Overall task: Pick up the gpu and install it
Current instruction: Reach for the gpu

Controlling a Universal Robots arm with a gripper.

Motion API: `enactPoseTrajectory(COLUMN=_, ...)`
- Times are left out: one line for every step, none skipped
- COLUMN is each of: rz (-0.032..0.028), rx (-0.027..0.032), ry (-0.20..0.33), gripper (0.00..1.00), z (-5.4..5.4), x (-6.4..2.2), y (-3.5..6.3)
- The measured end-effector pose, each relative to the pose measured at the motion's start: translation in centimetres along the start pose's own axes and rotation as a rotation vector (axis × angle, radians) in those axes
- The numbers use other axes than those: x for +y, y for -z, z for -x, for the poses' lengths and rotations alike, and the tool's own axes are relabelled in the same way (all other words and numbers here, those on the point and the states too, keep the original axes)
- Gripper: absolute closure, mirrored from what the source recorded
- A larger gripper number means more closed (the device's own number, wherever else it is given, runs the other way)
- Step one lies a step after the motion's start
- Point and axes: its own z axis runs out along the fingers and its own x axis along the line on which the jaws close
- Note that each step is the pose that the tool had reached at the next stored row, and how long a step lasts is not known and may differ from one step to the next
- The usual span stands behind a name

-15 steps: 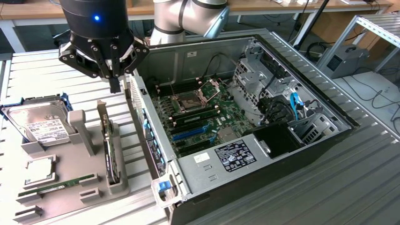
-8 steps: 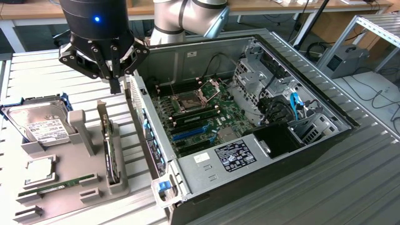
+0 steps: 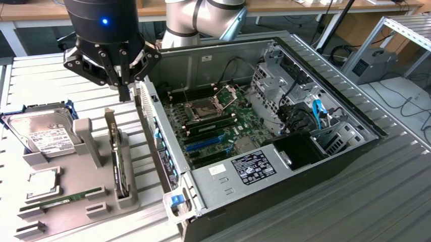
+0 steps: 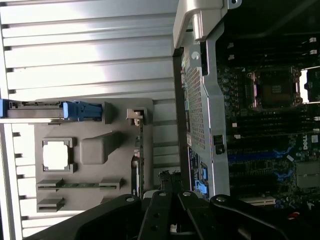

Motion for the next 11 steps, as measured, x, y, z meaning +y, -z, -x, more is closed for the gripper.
enactPoseTrajectory(rz=0.0000, rx=0.0000, ry=0.000, gripper=0.89, z=0.00, x=-0.02, y=0.00)
enactPoseTrajectory(rz=0.0000, rx=0.0000, ry=0.000, gripper=0.89, z=0.00, x=-0.03, y=0.00)
enactPoseTrajectory(rz=0.0000, rx=0.0000, ry=0.000, gripper=0.89, z=0.00, x=-0.05, y=0.00)
enactPoseTrajectory(rz=0.0000, rx=0.0001, ry=0.000, gripper=0.89, z=0.00, x=-0.07, y=0.00)
enactPoseTrajectory(rz=0.0000, rx=0.0000, ry=0.000, gripper=0.89, z=0.01, x=-0.10, y=-0.01)
enactPoseTrajectory(rz=0.0001, rx=0.0000, ry=0.000, gripper=0.89, z=0.01, x=-0.11, y=-0.01)
enactPoseTrajectory(rz=0.0001, rx=0.0000, ry=0.000, gripper=0.89, z=0.01, x=-0.18, y=-0.01)
enactPoseTrajectory(rz=0.0000, rx=0.0000, ry=0.000, gripper=0.89, z=0.02, x=-0.24, y=-0.01)
enactPoseTrajectory(rz=0.0000, rx=0.0001, ry=0.000, gripper=0.89, z=0.02, x=-0.26, y=-0.01)
enactPoseTrajectory(rz=0.0000, rx=0.0000, ry=0.000, gripper=0.89, z=0.02, x=-0.28, y=-0.01)
enactPoseTrajectory(rz=0.0000, rx=0.0000, ry=0.000, gripper=0.89, z=0.02, x=-0.30, y=-0.02)
